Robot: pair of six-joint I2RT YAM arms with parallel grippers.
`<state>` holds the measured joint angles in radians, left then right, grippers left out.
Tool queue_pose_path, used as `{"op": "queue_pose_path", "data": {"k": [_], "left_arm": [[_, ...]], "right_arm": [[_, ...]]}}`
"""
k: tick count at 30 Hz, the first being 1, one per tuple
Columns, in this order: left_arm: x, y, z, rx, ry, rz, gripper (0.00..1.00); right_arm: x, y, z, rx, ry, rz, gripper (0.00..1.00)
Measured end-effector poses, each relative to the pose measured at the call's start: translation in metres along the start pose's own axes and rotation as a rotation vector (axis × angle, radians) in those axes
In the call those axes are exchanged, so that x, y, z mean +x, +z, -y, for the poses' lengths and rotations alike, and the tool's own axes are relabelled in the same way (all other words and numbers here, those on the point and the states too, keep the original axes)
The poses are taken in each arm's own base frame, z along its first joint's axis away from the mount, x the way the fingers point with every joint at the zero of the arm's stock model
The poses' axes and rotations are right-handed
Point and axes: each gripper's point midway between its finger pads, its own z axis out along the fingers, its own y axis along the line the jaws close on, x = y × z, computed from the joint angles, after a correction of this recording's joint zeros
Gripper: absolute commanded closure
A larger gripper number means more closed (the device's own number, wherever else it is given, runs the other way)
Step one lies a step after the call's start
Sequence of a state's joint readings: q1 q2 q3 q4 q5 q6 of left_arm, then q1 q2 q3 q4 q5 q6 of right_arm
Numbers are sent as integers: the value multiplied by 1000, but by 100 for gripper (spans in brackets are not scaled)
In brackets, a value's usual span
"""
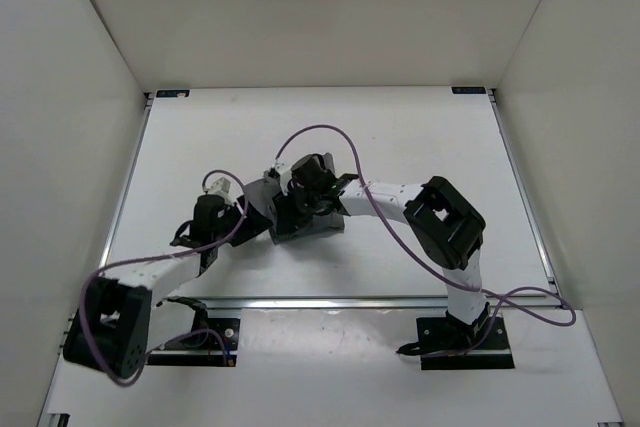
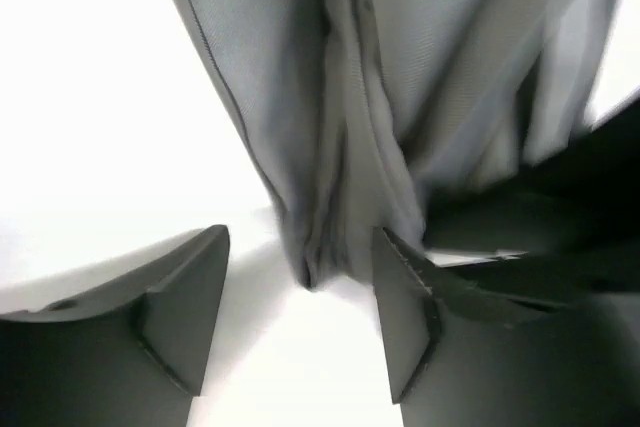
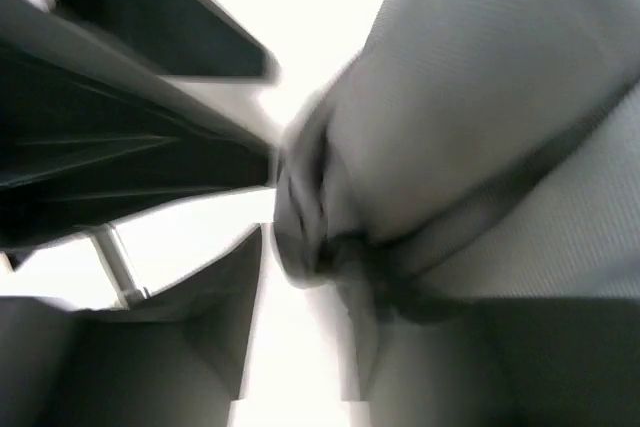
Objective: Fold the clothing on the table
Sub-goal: Fold the skirt
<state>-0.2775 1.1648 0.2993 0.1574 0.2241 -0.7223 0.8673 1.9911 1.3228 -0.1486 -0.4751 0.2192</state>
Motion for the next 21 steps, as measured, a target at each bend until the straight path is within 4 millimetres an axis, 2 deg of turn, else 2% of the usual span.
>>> {"op": "queue_pose_path", "data": {"k": [1,3,7,9,12,15,16,17,19,21], "left_arm": [[-6,-6,2,4,-2,24,28],[-22,-20,9,23,4,89,29],[-50,-46,21,56,17,203,49],[-58,-54,23,53,21,227,53],[-59,-58,23,45,30,230,56],[-54,-60,21,39,31,214,56],[-53,-60,21,37,32,210,60],[-52,-60,21,38,33,207,70],[-49,-60,21,37,37,193,81],[-46,-60,21,37,52,173,80]], "right_arm": [[-1,0,1,6,-3,4,49],[-6,1,3,13,-18,15,42],[-26,-6,5,55,-62,90,40],[-40,-27,3,93,-84,175,39],[-63,-71,0,134,-119,310,47],[-95,-106,10,187,-152,427,50],[-100,-112,18,206,-152,447,50],[-101,-115,28,226,-146,454,50],[-88,-114,49,267,-116,439,50],[-61,-109,68,309,-77,394,50]]}}
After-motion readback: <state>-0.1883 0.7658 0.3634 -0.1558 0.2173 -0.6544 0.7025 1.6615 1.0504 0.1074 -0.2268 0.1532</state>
